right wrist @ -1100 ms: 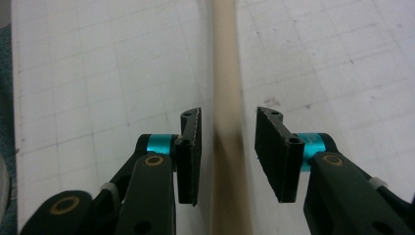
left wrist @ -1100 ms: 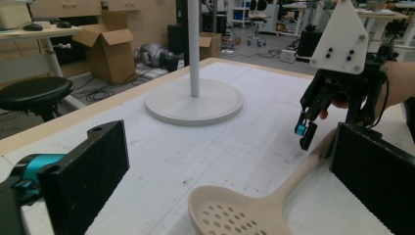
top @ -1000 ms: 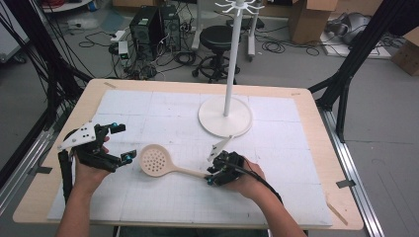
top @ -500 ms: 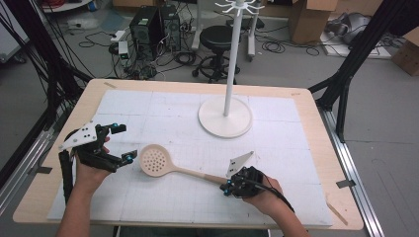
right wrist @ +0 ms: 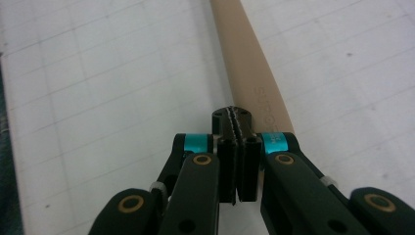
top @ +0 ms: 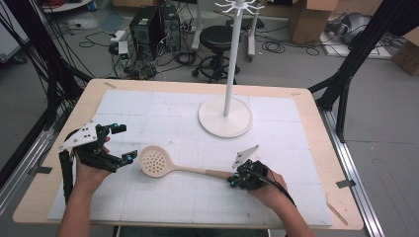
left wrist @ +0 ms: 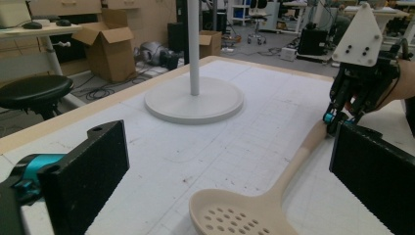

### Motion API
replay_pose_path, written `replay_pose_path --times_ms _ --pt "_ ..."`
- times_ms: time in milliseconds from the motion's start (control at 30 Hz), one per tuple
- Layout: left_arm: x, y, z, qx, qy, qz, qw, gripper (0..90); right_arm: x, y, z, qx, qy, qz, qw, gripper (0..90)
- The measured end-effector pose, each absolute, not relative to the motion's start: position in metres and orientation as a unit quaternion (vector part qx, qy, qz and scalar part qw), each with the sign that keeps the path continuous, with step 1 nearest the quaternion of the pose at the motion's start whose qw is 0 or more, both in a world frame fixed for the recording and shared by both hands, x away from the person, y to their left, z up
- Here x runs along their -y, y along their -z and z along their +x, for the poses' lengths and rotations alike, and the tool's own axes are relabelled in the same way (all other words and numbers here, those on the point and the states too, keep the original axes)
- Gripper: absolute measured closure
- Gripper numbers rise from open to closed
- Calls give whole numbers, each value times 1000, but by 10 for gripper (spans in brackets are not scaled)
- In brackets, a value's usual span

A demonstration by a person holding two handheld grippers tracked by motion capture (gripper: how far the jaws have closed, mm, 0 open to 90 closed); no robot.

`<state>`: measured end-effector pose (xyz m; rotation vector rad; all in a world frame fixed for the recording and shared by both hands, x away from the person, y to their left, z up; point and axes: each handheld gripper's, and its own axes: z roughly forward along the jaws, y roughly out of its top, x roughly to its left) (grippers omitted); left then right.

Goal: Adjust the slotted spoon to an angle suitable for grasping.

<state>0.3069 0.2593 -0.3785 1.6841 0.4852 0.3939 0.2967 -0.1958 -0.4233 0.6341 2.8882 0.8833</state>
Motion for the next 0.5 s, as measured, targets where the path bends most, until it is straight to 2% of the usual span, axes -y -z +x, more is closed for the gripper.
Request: replay_pose_path --times_ms 300,500 --pt "-260 379 307 -212 -170 733 624 17 196 423 305 -935 -283 212 28 898" --pt "-260 379 307 -212 -171 733 624 16 191 412 303 -928 -308 206 33 730"
